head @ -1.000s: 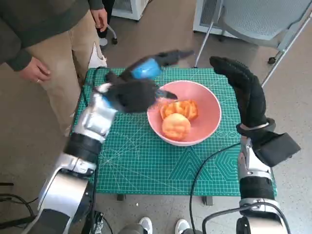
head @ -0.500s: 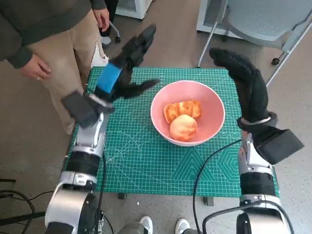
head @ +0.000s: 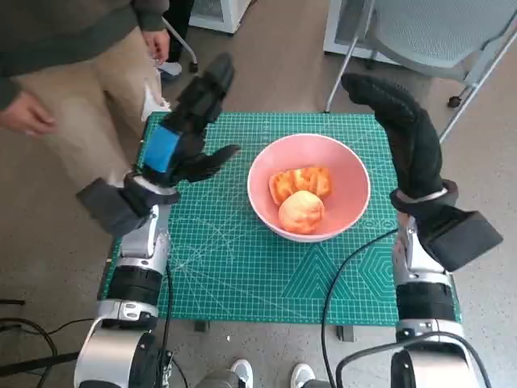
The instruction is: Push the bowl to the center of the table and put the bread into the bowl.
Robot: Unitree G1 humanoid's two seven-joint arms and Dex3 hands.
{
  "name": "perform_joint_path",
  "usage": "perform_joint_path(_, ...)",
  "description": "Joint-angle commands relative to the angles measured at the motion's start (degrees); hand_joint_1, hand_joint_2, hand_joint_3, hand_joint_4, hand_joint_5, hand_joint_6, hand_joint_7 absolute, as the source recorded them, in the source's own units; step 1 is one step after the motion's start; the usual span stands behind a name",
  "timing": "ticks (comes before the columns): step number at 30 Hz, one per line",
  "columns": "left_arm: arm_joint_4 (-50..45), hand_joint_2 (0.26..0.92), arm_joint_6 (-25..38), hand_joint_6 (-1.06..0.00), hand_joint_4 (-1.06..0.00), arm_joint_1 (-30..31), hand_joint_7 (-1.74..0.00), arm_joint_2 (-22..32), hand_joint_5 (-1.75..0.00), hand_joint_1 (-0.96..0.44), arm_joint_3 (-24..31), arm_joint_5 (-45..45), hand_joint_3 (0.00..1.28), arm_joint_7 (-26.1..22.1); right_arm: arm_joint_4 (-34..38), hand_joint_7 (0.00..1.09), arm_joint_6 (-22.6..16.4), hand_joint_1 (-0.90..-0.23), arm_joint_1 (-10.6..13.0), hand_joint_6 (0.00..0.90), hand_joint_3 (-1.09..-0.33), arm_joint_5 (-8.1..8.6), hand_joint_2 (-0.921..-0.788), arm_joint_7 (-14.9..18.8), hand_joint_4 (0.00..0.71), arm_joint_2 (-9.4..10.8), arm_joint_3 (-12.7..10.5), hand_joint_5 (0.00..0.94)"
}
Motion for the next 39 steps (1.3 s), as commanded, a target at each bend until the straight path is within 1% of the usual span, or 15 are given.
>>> perform_joint_path(1, -2.6, 0.921, -0.2, -0.1, 0.0, 1.9, 0.0, -0.7, 0.0, -0.68, 0.5, -2.0, 0.2, -1.9, 0.9, 0.53, -0.5, -0.712, -0.2, 0.002, -0.802, -0.35, -0.921, 0.4, 0.205, 0.0, 0.3, 0.005)
perform_joint_path(3, -3.6, 0.917, 0.3, -0.1, 0.0, 2.5, 0.0, -0.8, 0.0, -0.66, 0.4, -2.5, 0.15, -2.5, 1.1, 0.53, -0.8, -0.712, -0.4, 0.002, -0.802, -0.54, -0.921, 0.3, 0.205, 0.0, 0.4, 0.005)
perform_joint_path(7, -5.5, 0.898, 1.8, -0.1, 0.0, 3.5, 0.0, -0.7, 0.0, -0.63, 0.3, -3.5, 0.1, -3.4, 1.8, 0.54, -1.5, -0.712, -0.7, 0.002, -0.803, -1.27, -0.921, -0.3, 0.207, -0.1, 0.6, 0.005)
perform_joint_path(14, -7.7, 0.889, 3.3, -0.09, 0.0, 4.7, 0.0, -0.7, 0.0, -0.64, 0.3, -3.3, 0.08, -3.2, 2.3, 0.54, -2.4, -0.713, -0.9, 0.003, -0.806, -1.98, -0.921, -0.7, 0.208, 0.0, 0.7, 0.005)
perform_joint_path(27, -7.5, 0.918, 2.1, -0.1, 0.0, 5.5, -0.01, -1.1, 0.0, -0.68, 0.4, -2.1, 0.07, -2.0, 2.0, 0.54, -2.1, -0.713, -1.1, 0.005, -0.811, -0.94, -0.921, -0.4, 0.209, 0.6, 0.7, 0.005)
perform_joint_path(39, -4.9, 0.921, -0.1, -0.1, 0.0, 4.4, -0.01, -0.9, 0.0, -0.69, 0.6, -1.0, 0.14, -1.6, 2.3, 0.53, -1.9, -0.719, -0.9, 0.005, -0.809, -0.48, -0.921, 0.0, 0.207, 0.8, 0.6, 0.002)
